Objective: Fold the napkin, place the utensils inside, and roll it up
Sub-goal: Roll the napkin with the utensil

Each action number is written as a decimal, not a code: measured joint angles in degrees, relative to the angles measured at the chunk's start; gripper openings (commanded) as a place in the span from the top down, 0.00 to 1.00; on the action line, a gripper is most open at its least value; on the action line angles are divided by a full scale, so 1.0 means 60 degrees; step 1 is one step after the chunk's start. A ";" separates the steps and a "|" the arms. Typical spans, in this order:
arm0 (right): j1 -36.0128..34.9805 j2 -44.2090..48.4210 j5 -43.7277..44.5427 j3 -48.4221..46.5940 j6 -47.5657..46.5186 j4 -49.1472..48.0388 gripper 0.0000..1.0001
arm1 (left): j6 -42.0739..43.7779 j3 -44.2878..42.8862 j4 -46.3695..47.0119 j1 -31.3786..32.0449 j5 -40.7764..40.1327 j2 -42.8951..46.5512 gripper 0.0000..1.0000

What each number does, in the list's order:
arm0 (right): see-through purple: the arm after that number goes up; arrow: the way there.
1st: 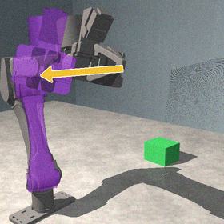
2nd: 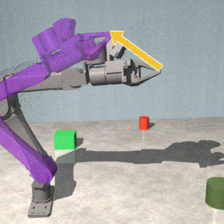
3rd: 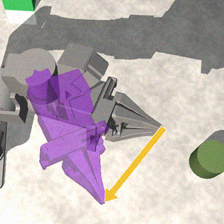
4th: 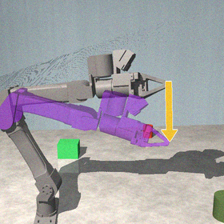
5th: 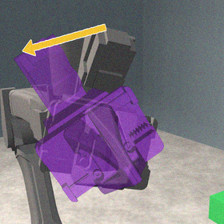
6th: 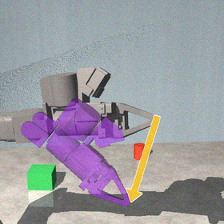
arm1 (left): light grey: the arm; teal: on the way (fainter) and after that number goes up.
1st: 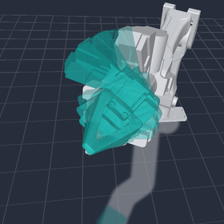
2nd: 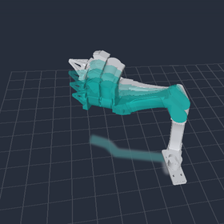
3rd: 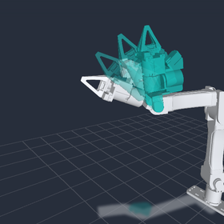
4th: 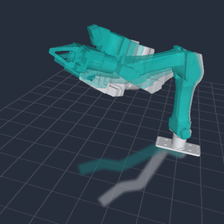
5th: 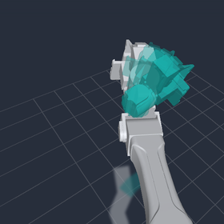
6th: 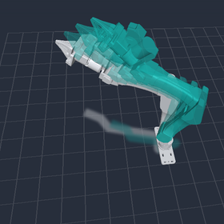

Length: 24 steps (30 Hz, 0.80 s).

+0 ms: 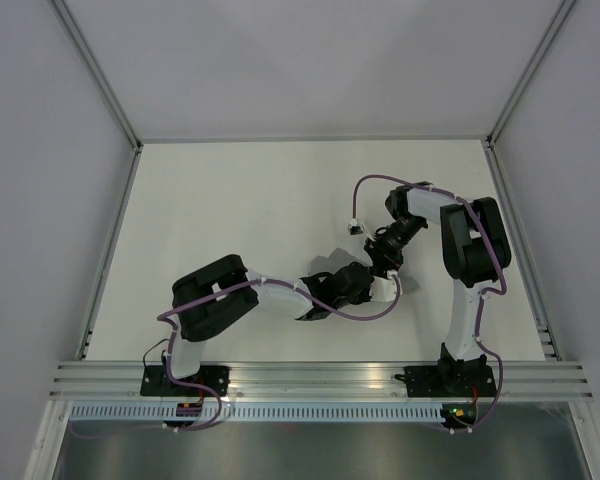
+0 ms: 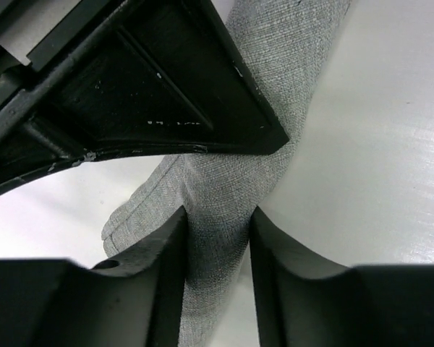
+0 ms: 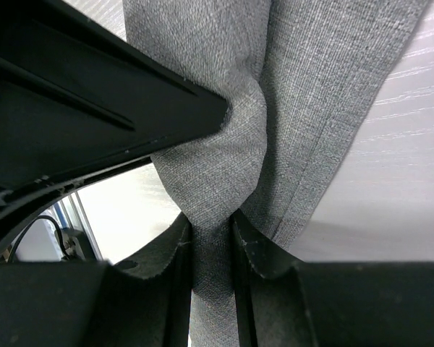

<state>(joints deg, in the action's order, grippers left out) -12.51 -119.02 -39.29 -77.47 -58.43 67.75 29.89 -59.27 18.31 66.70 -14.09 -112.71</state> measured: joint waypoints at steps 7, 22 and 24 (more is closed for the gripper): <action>0.0036 -0.0004 -0.0018 0.0011 0.0066 0.0004 0.60 | 0.0011 -0.0525 -0.0973 -0.0142 0.0525 -0.0051 0.83; 0.0219 0.0958 0.0197 0.0576 0.1104 -0.0656 0.31 | -0.0299 -0.1020 -0.1756 -0.0765 0.2328 -0.0073 0.87; 0.0339 0.1140 0.0361 0.0641 0.1286 -0.0954 0.27 | -0.0372 -0.1086 -0.1869 -0.0838 0.2506 -0.0073 0.87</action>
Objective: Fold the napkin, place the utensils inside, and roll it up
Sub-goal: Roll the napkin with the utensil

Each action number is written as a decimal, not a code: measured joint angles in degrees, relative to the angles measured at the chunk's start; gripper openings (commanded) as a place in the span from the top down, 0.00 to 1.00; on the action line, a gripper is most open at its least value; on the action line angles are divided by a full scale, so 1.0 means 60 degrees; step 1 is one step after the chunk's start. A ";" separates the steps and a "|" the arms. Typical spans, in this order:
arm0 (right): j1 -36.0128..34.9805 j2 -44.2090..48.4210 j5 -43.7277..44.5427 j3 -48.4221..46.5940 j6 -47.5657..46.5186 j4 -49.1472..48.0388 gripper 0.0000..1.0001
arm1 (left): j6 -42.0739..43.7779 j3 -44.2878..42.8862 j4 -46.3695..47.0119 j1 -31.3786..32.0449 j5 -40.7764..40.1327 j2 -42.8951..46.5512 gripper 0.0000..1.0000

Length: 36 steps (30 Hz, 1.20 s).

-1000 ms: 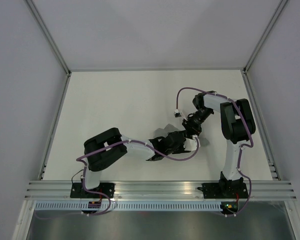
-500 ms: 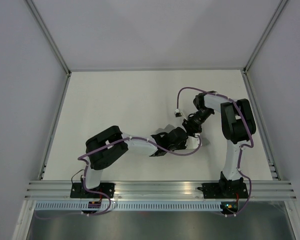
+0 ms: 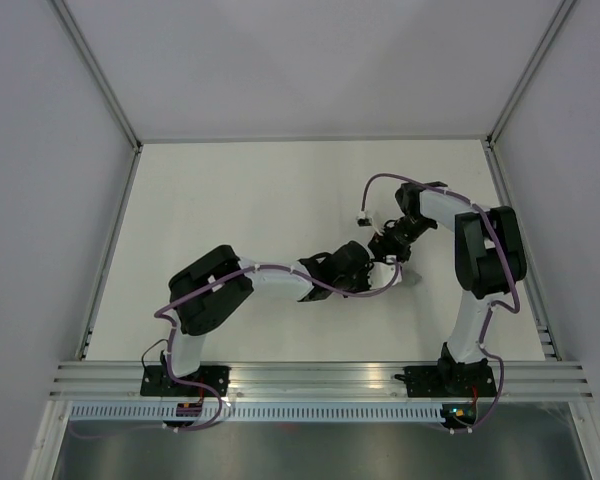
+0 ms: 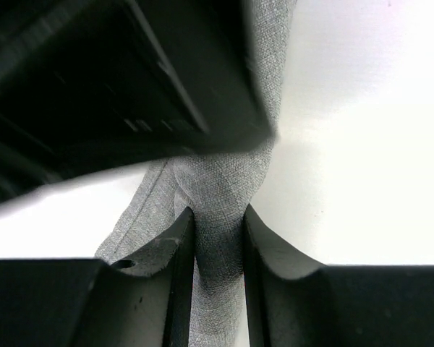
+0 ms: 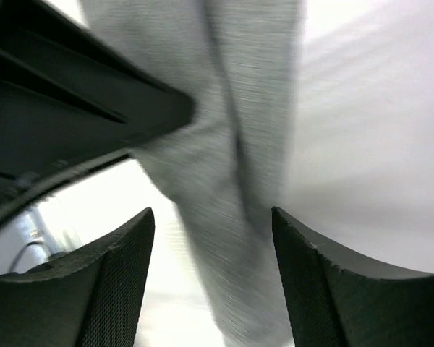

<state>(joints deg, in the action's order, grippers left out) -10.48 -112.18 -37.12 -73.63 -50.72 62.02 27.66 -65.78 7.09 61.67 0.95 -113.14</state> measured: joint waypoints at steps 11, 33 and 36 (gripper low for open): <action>0.1716 0.1220 -0.0087 0.0127 0.1195 -0.2033 0.27 | -0.0433 -0.0841 -0.1370 -0.0517 0.1472 -0.0204 0.87; 0.2160 0.7712 -0.0481 0.6000 -0.0040 -0.5643 0.20 | -0.1453 -0.4976 -0.5894 -0.2408 0.6473 -0.2634 0.83; 0.1140 0.8459 0.0022 0.6765 -0.0222 -0.6076 0.20 | -0.1504 -0.5359 -0.6298 -0.2499 0.6870 -0.2907 0.82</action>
<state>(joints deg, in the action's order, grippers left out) -3.64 -61.43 -36.99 -33.04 -52.05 25.56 18.63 -97.93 -30.70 46.68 42.17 -130.58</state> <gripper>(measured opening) 0.797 0.309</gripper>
